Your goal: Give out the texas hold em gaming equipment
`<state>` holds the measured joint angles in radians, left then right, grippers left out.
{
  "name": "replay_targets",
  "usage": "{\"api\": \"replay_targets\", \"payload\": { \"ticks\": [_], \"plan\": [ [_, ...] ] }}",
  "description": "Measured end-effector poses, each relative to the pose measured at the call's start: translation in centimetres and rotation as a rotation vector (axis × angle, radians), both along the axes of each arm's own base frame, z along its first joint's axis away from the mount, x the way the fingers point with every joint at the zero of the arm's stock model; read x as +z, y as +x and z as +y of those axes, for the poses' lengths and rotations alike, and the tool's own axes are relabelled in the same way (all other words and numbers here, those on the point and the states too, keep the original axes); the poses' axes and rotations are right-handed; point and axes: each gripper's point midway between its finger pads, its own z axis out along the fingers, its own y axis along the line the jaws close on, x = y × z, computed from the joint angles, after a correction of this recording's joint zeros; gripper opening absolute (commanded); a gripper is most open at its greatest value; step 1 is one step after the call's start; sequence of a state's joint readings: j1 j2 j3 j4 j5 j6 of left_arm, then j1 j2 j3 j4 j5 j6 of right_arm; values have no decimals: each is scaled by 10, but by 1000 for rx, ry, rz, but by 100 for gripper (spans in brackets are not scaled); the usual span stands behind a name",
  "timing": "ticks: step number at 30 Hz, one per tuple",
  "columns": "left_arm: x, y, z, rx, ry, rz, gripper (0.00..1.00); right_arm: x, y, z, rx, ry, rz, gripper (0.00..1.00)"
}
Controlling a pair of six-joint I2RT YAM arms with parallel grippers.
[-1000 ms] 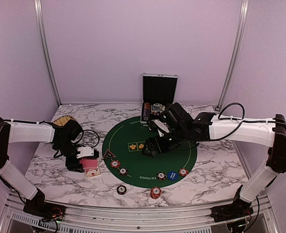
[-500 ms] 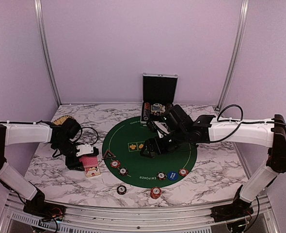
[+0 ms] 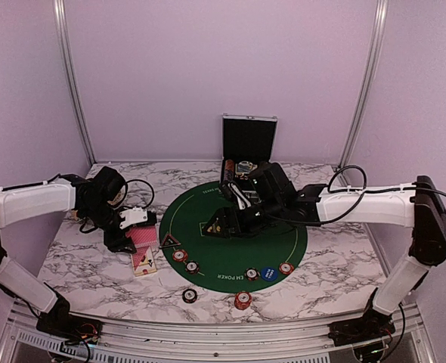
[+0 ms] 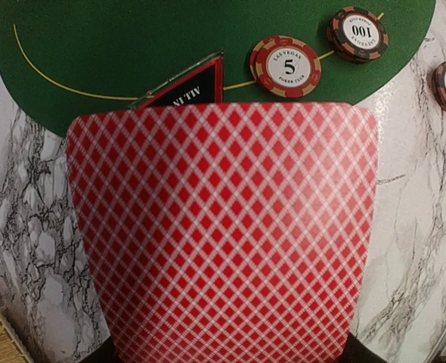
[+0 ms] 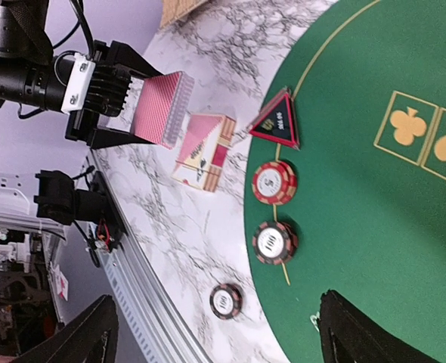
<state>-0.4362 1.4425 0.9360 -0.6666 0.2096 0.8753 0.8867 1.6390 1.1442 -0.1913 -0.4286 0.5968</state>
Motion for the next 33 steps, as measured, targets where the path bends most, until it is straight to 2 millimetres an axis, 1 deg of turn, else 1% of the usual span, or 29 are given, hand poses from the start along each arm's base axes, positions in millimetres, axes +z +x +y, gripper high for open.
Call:
{"api": "replay_targets", "payload": {
  "ticks": [7, 11, 15, 23, 33],
  "plan": [
    [31, 8, -22, -3, -65, -22, 3, -4, 3, 41, 47, 190, 112, 92],
    [40, 6, -34, -28, -80, -30, 2, -4, 5, 57, 67, 279, 169, 93],
    [43, 2, -39, -40, -81, -22, 2, -3, 7, 68, 76, 344, 211, 92],
    [52, 5, -47, -41, -95, -34, 2, 0, 14, 84, 89, 421, 252, 88],
    [51, 2, -56, -56, -94, -22, 1, 1, 18, 95, 96, 484, 292, 84]
  ]
}}
